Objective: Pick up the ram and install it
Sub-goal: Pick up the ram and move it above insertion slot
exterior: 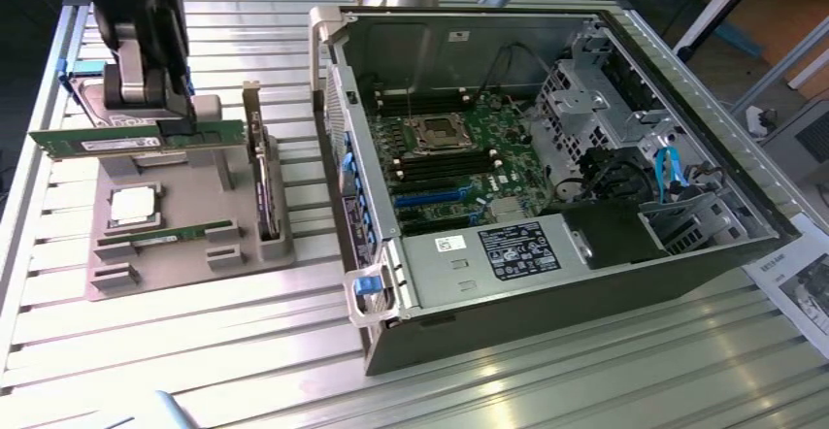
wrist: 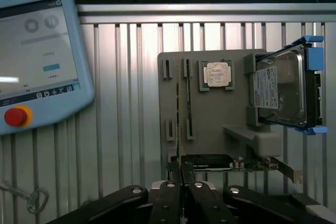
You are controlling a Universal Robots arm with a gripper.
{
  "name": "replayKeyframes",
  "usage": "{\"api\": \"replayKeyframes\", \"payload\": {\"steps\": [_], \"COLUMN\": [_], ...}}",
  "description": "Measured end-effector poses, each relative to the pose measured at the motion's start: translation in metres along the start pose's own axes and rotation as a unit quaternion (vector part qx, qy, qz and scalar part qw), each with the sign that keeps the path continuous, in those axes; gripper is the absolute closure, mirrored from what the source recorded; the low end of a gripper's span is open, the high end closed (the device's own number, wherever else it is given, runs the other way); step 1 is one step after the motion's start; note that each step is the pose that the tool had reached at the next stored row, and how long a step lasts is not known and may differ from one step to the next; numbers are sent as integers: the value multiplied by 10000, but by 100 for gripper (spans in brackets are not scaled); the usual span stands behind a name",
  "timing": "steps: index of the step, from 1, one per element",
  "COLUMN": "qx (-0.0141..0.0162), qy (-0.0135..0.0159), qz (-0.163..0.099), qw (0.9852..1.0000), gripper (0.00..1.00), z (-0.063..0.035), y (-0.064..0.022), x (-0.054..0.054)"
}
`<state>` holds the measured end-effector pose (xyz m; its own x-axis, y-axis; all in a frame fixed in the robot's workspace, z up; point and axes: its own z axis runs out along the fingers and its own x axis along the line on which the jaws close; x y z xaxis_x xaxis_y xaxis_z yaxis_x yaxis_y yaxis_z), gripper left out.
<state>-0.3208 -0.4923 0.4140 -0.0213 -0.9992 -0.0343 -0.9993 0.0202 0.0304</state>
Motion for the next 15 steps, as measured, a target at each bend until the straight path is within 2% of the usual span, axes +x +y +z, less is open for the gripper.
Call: {"api": "replayKeyframes", "payload": {"steps": [3,10,13,15], "qx": [0,0,0,0], "qy": [0,0,0,1], "qz": [0,0,0,0], "qw": [10000,10000,10000,10000], "gripper": [88,88,88,88], "z": [-2,-8,-12,-15], "y": [-64,-283,-381,-477], "x": [-2,-6,-8,-10]}}
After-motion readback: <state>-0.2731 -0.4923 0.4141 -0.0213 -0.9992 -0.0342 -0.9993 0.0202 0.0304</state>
